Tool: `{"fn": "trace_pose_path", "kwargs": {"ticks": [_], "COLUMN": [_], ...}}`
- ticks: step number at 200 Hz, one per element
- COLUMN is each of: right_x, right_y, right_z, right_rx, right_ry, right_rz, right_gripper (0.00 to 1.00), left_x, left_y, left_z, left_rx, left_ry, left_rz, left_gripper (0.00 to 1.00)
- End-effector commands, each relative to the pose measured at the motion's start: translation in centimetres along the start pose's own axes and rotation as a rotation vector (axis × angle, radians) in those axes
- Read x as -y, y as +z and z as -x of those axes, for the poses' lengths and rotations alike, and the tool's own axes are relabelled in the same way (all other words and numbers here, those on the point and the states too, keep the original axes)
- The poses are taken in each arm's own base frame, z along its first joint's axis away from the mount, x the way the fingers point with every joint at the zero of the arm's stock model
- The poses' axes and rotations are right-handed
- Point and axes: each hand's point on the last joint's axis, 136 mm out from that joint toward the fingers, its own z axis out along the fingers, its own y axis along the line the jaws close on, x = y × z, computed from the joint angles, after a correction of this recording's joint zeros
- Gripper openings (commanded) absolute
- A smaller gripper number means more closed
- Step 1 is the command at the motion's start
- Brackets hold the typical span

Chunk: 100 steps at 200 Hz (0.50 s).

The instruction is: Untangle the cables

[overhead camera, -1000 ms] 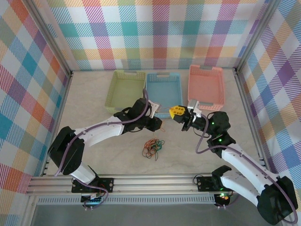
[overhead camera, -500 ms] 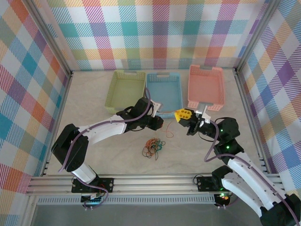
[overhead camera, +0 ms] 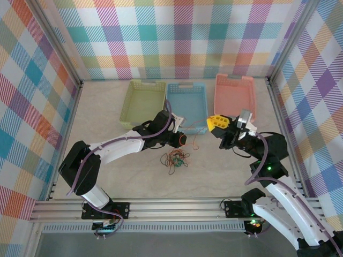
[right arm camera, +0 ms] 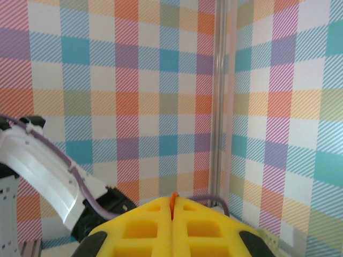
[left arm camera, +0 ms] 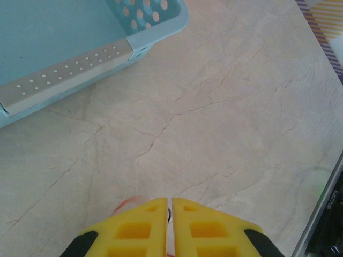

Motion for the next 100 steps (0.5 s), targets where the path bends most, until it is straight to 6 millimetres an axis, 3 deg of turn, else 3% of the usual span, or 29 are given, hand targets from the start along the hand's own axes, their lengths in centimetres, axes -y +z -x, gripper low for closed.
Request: {"fn": "trace_pose_path", "kwargs": {"ticks": [1, 100], "right_x": [0.1, 2.5], "right_y": [-0.2, 0.2], "right_z": [3.4, 9.0], "right_rx": [0.068, 0.103], "right_ry": [-0.007, -0.016], "right_rz": [-0.044, -0.220], "right_gripper": [0.00, 0.00], "left_x": [0.9, 0.9], "left_y": [0.2, 0.3], "left_z": [0.0, -0.2], "left_rx": [-0.015, -0.028], "left_ry": [0.003, 0.004], "left_rz": [-0.015, -0.017], "left_gripper": [0.11, 0.10]}}
